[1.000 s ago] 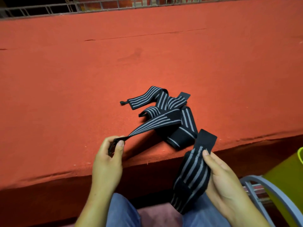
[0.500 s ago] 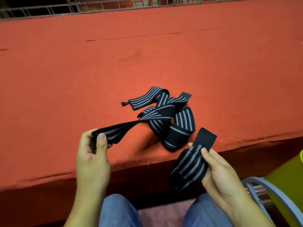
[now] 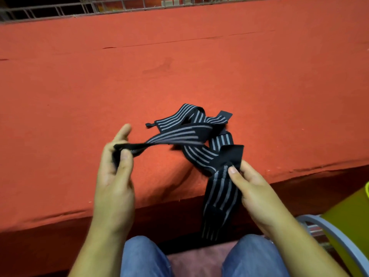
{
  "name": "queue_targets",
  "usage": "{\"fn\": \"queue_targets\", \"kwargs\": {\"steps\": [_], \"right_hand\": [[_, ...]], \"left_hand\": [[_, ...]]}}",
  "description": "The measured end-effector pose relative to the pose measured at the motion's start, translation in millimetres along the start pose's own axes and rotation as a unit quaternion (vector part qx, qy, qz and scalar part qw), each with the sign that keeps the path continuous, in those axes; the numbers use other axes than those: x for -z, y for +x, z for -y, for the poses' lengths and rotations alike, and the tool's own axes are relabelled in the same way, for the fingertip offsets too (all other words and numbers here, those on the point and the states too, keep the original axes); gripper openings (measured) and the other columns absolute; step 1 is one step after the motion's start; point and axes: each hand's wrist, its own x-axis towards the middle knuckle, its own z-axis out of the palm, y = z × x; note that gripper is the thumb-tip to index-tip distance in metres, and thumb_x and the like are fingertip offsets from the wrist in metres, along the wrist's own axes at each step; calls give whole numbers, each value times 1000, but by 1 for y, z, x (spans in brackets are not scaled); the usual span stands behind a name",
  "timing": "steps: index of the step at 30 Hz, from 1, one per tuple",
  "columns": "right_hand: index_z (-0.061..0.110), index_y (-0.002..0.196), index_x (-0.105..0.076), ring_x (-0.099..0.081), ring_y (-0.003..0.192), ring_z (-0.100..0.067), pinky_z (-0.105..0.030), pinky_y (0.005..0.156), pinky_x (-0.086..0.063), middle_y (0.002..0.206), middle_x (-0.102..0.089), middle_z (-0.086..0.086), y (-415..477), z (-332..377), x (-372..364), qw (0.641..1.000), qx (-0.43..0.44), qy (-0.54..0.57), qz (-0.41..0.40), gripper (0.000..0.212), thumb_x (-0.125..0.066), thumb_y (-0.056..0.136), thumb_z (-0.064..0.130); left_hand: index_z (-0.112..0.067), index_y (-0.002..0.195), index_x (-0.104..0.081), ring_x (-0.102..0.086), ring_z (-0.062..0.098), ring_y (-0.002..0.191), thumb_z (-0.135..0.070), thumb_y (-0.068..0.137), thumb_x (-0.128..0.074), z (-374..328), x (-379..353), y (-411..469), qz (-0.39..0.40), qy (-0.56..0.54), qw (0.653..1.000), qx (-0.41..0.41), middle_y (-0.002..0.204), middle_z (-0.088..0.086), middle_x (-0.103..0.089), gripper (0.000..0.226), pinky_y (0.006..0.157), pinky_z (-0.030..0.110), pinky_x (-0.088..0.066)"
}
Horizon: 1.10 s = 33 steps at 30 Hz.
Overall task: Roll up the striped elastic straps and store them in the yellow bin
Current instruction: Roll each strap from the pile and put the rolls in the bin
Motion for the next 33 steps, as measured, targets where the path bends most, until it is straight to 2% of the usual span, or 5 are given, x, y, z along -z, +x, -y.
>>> {"fn": "queue_targets", "kwargs": {"steps": [3, 8, 13, 17, 33], "right_hand": [[43, 143, -60, -56, 138, -3, -43, 124, -37, 143, -66, 21, 25, -2, 4, 999, -8, -43, 19, 36, -49, 113, 27], [21, 123, -72, -73, 118, -16, -51, 117, -46, 119, -80, 2, 48, -25, 6, 994, -92, 51, -15, 28, -46, 113, 18], [19, 123, -72, -73, 117, -18, -49, 116, -48, 118, -80, 1, 54, -40, 10, 991, -117, 63, -27, 27, -47, 113, 19], [26, 130, -70, -69, 124, -15, -50, 119, -44, 126, -77, 7, 55, -50, 15, 994, -109, 31, -9, 28, -48, 113, 25], [42, 143, -60, -59, 134, -8, -46, 122, -40, 137, -69, 19, 56, -48, 18, 990, -115, -83, -8, 35, -48, 110, 42]], "left_hand": [[-16, 101, -62, -64, 22, 126, -18, 104, -47, -17, -32, 12, 44, -227, 971, 61, 125, 12, -72, 15, 110, 32, -46], [-17, 81, -54, -58, 12, 58, -23, 108, -39, -17, -69, 29, 51, -366, 902, 221, 61, -4, -54, 31, 79, 31, -59], [-23, 75, -55, -21, 5, 37, -22, 108, -44, 17, -80, 26, 112, -121, 926, 341, 47, -11, -26, 34, 47, 19, -18], [-22, 68, -53, -29, 8, 39, -48, 98, -65, 43, -67, 10, 230, 135, 884, 383, 51, -8, -37, 41, 49, 25, -23], [-18, 69, -66, -48, 15, 49, -32, 89, -69, 46, -12, 6, 274, 267, 843, 377, 57, 2, -62, 24, 52, 25, -35]]}}
